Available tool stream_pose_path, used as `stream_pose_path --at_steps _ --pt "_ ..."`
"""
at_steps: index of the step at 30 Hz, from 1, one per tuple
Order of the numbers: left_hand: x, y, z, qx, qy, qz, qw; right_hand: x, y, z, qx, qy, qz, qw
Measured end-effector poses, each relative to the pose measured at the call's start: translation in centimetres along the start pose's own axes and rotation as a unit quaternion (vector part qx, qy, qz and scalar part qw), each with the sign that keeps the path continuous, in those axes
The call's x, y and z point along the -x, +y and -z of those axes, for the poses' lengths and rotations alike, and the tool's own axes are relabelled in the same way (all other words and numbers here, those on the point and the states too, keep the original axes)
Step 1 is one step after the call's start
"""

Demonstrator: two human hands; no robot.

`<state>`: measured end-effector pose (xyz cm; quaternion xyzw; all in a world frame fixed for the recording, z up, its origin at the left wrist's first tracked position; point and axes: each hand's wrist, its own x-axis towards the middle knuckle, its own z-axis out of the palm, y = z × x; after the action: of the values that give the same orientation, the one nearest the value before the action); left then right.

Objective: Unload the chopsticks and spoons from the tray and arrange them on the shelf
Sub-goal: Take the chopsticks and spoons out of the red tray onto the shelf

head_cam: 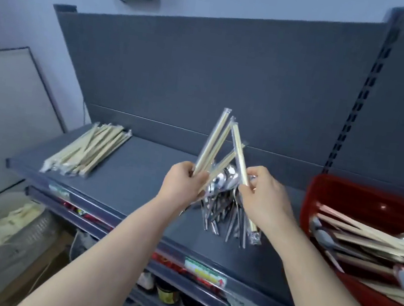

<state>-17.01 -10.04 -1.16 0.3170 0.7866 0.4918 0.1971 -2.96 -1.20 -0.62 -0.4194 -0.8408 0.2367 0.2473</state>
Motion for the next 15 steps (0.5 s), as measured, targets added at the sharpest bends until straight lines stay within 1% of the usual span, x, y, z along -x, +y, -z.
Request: stream_pose_path --at_steps 3,9,12,15 --pt "-1.1 -5.3 7.7 -0.025 0.044 0.034 0.998 0.3 -6.0 -6.1 0.003 -0.039 0.024 0.999" --pt "-3.0 -13.9 21.0 -0.053 0.122 0.069 0.989 0.5 -16.2 -17.0 -0.015 -0.108 0.053 0.993" --pt "-4.3 -16.4 25.1 -0.083 0.141 0.093 0.982 -0.1 -19.9 -20.5 -0.027 -0.131 0.056 0.989" --pt "-6.3 -17.8 27.5 -0.09 0.148 0.105 0.979 -1.5 -22.2 -23.1 -0.031 -0.137 0.053 0.989"
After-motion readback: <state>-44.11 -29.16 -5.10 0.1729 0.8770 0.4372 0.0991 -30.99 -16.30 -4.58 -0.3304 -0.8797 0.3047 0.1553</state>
